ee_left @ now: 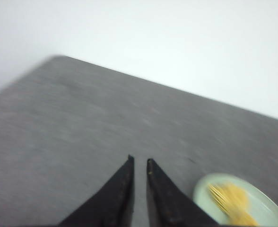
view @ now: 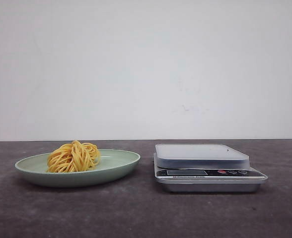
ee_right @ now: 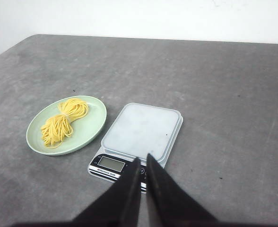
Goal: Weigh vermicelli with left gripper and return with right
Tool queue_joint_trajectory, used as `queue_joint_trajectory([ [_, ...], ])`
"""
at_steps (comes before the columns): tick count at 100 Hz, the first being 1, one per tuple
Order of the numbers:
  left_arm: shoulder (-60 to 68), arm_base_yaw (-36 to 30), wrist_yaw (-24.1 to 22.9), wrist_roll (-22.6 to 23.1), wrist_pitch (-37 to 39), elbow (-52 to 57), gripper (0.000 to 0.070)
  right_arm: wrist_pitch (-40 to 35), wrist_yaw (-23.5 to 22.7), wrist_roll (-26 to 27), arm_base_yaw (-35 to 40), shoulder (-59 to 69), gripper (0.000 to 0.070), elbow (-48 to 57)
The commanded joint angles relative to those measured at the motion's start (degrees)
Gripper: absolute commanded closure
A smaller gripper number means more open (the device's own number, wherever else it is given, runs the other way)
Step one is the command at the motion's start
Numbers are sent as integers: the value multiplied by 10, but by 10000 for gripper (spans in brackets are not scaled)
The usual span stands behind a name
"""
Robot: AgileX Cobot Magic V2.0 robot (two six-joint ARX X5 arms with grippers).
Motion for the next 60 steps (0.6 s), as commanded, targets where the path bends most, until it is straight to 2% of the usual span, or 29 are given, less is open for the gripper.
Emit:
queue_joint_trajectory([
  [1, -7, 33, 17, 25, 42, -26, 689, 7, 1, 10, 5, 0, 690, 5],
  [13, -27, 80, 66, 53, 124, -109, 689, 7, 1, 10, 5, 0, 690, 5],
  [34, -81, 108, 167, 107, 308, -271, 689, 7, 1, 10, 5, 0, 690, 5],
  [45, -103, 118, 177, 103, 348, -336, 689, 7, 1, 10, 5, 0, 690, 5],
  [60, -105, 122, 179, 99, 354, -385, 689, 7, 1, 10, 5, 0, 690, 5],
])
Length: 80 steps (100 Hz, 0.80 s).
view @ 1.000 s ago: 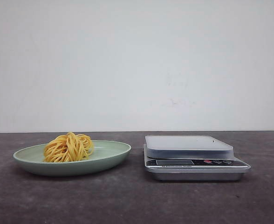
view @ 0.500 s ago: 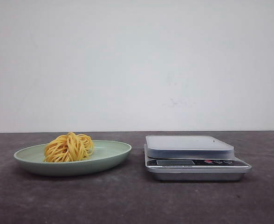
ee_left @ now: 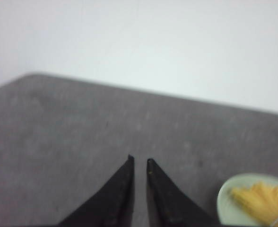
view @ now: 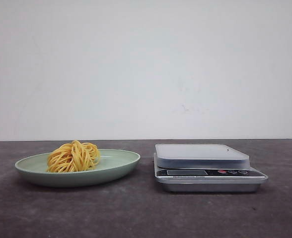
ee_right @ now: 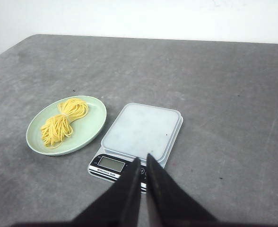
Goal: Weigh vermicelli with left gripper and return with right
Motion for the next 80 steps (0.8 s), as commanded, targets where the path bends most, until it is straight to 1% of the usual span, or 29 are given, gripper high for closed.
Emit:
queue_joint_trajectory([
  [1, -1, 2, 4, 7, 9, -12, 689, 7, 1, 10, 5, 0, 690, 5],
  [26, -1, 2, 10, 8, 68, -77, 689, 7, 1, 10, 5, 0, 690, 5],
  [41, -1, 1, 34, 8, 69, -96, 689, 7, 1, 10, 5, 0, 690, 5],
  [48, -1, 1, 38, 9, 54, -97, 689, 7, 1, 10, 5, 0, 690, 5],
  [56, -1, 1, 62, 14, 34, -97, 689, 7, 1, 10, 5, 0, 690, 5],
  [63, -1, 0, 76, 17, 36, -97, 689, 6, 1, 10, 5, 0, 690, 5],
  [80, 0, 0, 73, 20, 37, -96, 689, 6, 1, 10, 5, 0, 690, 5],
])
